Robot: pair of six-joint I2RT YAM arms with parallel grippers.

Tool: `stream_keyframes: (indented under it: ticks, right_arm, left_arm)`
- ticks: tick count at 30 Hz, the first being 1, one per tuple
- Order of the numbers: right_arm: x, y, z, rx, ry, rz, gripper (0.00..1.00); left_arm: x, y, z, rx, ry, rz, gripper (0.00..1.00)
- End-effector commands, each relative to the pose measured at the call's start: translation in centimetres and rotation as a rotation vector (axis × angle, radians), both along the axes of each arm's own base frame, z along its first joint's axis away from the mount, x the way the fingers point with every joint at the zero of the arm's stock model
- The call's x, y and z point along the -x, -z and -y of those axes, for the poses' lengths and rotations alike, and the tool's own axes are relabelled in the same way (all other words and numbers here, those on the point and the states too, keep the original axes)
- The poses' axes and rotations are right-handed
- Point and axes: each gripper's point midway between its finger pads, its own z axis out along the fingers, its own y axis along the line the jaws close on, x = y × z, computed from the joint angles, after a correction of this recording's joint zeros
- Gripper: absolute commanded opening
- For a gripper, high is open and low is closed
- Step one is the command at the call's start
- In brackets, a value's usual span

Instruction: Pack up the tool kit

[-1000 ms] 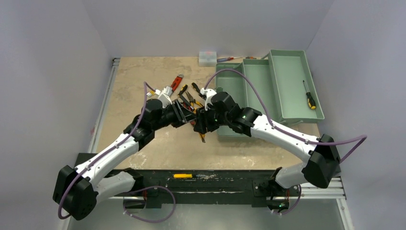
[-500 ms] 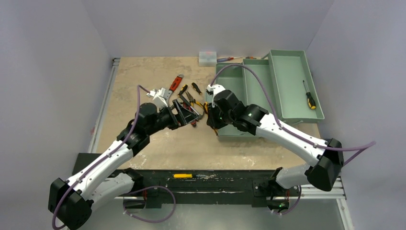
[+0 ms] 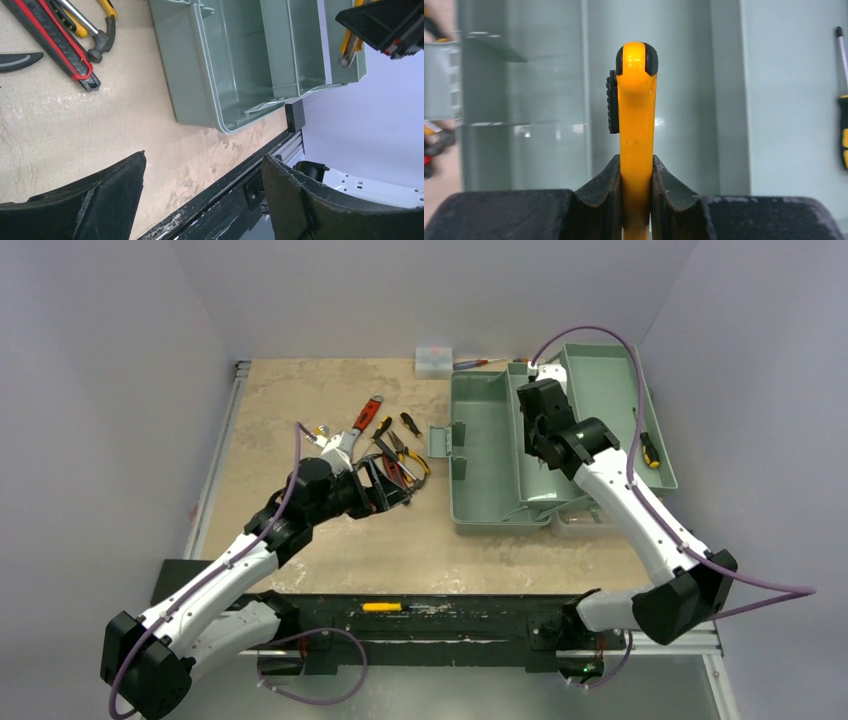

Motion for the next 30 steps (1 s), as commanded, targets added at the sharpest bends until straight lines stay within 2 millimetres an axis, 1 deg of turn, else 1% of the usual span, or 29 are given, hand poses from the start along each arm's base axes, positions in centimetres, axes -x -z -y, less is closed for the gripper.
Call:
stream_keyframes:
  ticks: [1,3,4,5,7,8,10,13,16,19,23,26,27,30]
  right_arm:
    - [-1.9,-0.3,3.2,0.148,0.088,-0.011,0.0]
    - [-2.6,0.7,4.0,0.201,0.12,-0.049,0.02]
    - [-2.8,1.2,4.3,0.221,0.132,-0.069,0.05]
    - [-2.9,1.5,4.7,0.229,0.151,-0.083,0.12]
    - [-2.8,1.9,5.6,0.239,0.192,-0.117,0.39]
    - [-2.8,2.0,5.8,0.226,0.204,-0.123,0.46]
    - [-2.8,1.5,5.3,0.186,0.188,-0.108,0.52]
    - [-2.7,-0.1,4.1,0.09,0.14,-0.057,0.54]
    - [-2.2,-1.6,2.7,0.017,0.053,-0.019,0.6]
    - [-1.6,-2.0,0.4,-0.082,-0.06,-0.019,0.62]
    - [-0.8,-2.0,-2.9,-0.187,-0.217,-0.042,0.63]
    - [0.0,-2.1,-5.7,-0.219,-0.293,-0.05,0.65]
    - [0.5,-2.2,-7.3,-0.218,-0.333,-0.049,0.65]
    - [1.6,-2.3,-11.2,-0.234,-0.422,-0.06,0.65]
  left_arm:
    - [0.1,0.4,-0.2,-0.038,0.011,0.014,0.82]
    - [-0.1,1.1,-0.7,-0.077,-0.016,-0.01,0.82]
    - [-0.2,1.3,-1.1,-0.097,-0.033,-0.021,0.82]
    - [-0.5,1.6,-1.4,-0.12,-0.054,-0.033,0.82]
    - [-0.8,2.1,-2.0,-0.161,-0.082,-0.053,0.82]
    - [-0.9,2.4,-2.3,-0.181,-0.097,-0.063,0.82]
    - [-1.3,2.8,-2.7,-0.216,-0.121,-0.082,0.82]
    - [-1.8,3.4,-3.2,-0.266,-0.154,-0.116,0.79]
    - [-2.0,4.0,-3.5,-0.291,-0.178,-0.142,0.78]
    - [-2.4,4.4,-4.1,-0.296,-0.223,-0.136,0.77]
    - [-2.8,5.0,-6.2,-0.33,-0.346,-0.144,0.76]
    - [-3.2,5.2,-8.9,-0.399,-0.489,-0.162,0.76]
    - [-3.1,5.1,-9.8,-0.422,-0.529,-0.168,0.76]
    - [-2.9,4.9,-12.7,-0.486,-0.666,-0.181,0.76]
